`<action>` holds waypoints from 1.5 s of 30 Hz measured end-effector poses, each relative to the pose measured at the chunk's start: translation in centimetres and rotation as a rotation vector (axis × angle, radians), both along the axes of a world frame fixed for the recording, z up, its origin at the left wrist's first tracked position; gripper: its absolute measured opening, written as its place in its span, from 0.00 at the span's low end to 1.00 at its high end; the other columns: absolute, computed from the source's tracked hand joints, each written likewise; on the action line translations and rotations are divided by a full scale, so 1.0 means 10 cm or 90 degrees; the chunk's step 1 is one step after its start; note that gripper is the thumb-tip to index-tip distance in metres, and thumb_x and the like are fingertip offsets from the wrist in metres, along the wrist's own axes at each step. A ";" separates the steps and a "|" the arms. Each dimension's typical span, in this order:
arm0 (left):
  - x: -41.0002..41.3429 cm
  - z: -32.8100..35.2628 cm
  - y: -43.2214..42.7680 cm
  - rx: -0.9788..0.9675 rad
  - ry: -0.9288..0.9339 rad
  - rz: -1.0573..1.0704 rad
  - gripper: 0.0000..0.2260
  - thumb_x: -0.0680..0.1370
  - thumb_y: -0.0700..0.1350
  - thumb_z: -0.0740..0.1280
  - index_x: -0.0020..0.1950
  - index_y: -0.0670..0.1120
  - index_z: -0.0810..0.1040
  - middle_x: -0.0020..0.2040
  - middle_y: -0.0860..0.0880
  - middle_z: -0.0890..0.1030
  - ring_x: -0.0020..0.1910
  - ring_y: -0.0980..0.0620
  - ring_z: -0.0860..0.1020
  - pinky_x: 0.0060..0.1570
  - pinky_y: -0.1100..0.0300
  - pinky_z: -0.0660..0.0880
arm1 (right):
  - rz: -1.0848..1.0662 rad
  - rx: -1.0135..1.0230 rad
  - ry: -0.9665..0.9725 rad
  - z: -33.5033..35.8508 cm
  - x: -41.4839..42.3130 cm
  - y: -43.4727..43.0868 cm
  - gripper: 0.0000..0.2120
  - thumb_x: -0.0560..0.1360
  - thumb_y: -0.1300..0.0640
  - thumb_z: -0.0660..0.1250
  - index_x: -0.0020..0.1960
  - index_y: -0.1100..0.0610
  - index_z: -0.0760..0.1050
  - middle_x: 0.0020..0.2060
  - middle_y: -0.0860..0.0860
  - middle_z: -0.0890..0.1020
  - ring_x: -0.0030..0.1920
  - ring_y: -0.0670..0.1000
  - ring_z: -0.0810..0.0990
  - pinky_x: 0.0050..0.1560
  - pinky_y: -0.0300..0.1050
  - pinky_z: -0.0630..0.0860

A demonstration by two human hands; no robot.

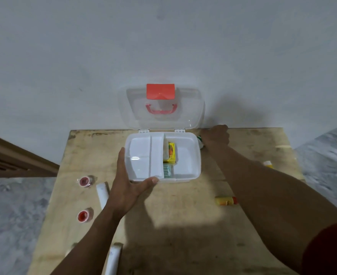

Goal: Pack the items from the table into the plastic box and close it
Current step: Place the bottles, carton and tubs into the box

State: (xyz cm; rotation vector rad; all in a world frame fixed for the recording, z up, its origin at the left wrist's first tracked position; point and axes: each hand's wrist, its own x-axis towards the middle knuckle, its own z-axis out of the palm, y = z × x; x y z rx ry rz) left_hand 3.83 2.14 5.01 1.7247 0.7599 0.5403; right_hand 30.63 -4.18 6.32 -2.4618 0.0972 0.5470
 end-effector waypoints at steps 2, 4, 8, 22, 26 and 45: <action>-0.02 -0.02 0.01 -0.008 -0.001 0.001 0.40 0.68 0.41 0.79 0.72 0.57 0.59 0.61 0.69 0.70 0.63 0.67 0.71 0.50 0.71 0.75 | -0.010 0.011 -0.001 0.03 -0.03 -0.04 0.28 0.75 0.57 0.70 0.68 0.63 0.62 0.63 0.61 0.77 0.63 0.62 0.77 0.58 0.48 0.74; -0.04 -0.03 0.03 -0.005 0.001 0.004 0.42 0.67 0.47 0.80 0.73 0.55 0.59 0.64 0.62 0.71 0.64 0.60 0.71 0.53 0.64 0.76 | 0.006 0.022 -0.016 0.11 -0.09 -0.12 0.29 0.74 0.59 0.70 0.69 0.61 0.59 0.59 0.60 0.78 0.59 0.62 0.79 0.50 0.46 0.72; -0.04 -0.03 0.04 -0.009 -0.006 -0.008 0.42 0.65 0.51 0.79 0.72 0.55 0.60 0.62 0.63 0.71 0.61 0.64 0.72 0.51 0.67 0.76 | 0.051 0.062 -0.092 0.34 -0.23 -0.38 0.34 0.74 0.59 0.68 0.74 0.54 0.55 0.56 0.59 0.79 0.52 0.61 0.79 0.52 0.48 0.73; -0.09 -0.03 0.06 -0.023 -0.061 -0.029 0.48 0.57 0.57 0.78 0.72 0.52 0.60 0.60 0.59 0.71 0.58 0.72 0.70 0.51 0.71 0.69 | 0.228 0.274 -0.330 1.03 -1.02 -0.89 0.30 0.68 0.58 0.74 0.62 0.44 0.61 0.41 0.50 0.78 0.41 0.57 0.82 0.45 0.58 0.81; -0.09 -0.03 0.07 -0.020 -0.062 -0.033 0.45 0.58 0.54 0.79 0.70 0.53 0.60 0.59 0.60 0.71 0.56 0.71 0.71 0.49 0.71 0.69 | 0.280 0.301 -0.337 0.95 -1.20 -0.83 0.29 0.68 0.58 0.75 0.59 0.44 0.62 0.44 0.54 0.81 0.40 0.57 0.83 0.44 0.59 0.82; -0.08 0.05 0.05 -0.017 -0.080 -0.041 0.39 0.62 0.56 0.77 0.68 0.51 0.63 0.56 0.67 0.73 0.58 0.64 0.74 0.46 0.73 0.75 | 0.485 0.198 -0.416 0.16 -0.94 -0.63 0.29 0.68 0.57 0.78 0.57 0.47 0.61 0.53 0.53 0.83 0.50 0.55 0.82 0.50 0.50 0.79</action>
